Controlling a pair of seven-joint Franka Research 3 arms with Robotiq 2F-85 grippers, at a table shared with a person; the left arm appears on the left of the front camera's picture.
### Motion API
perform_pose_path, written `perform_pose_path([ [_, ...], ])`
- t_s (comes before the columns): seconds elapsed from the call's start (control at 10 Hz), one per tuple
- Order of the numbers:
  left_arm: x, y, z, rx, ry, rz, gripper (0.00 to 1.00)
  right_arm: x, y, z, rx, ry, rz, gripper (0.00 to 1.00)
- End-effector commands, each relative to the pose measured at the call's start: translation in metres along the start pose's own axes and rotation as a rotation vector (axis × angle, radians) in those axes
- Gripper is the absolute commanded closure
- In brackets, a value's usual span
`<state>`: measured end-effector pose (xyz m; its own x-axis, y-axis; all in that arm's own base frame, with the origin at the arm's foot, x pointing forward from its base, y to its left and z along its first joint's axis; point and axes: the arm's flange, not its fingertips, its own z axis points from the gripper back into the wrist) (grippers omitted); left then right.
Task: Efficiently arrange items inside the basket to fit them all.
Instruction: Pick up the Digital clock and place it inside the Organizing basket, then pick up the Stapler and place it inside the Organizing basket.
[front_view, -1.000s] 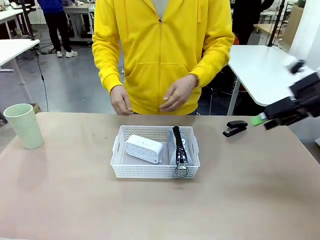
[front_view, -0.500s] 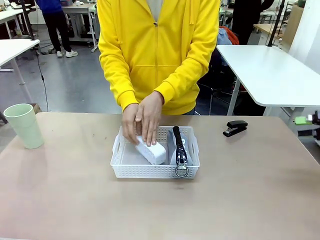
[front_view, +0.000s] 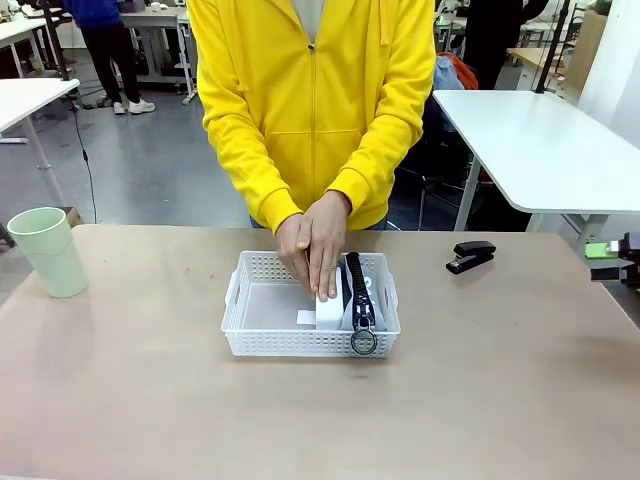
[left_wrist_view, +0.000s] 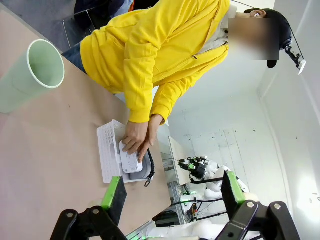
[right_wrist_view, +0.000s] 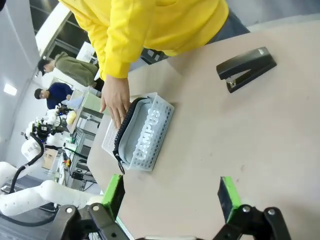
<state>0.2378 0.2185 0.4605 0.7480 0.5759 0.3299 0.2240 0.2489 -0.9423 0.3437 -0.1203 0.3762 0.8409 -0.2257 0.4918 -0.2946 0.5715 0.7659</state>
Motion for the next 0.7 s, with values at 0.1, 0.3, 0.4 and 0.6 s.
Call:
perform_pose_path([
  [0.1,0.0014,-0.0021,-0.0006,-0.025,-0.011,-0.015,0.0,0.0016,0.0085,0.0089,0.004,-0.001,-0.014,0.0],
  [0.3,0.0014,-0.0021,-0.0006,-0.025,-0.011,-0.015,0.0,0.0016,0.0085,0.0089,0.004,-0.001,-0.014,0.0],
  [0.4,0.0014,-0.0021,-0.0006,-0.025,-0.011,-0.015,0.0,0.0016,0.0085,0.0089,0.004,-0.001,-0.014,0.0],
  [0.6,0.0014,-0.0021,-0.0006,-0.025,-0.011,-0.015,0.0,0.0016,0.0085,0.0089,0.004,-0.001,-0.014,0.0],
])
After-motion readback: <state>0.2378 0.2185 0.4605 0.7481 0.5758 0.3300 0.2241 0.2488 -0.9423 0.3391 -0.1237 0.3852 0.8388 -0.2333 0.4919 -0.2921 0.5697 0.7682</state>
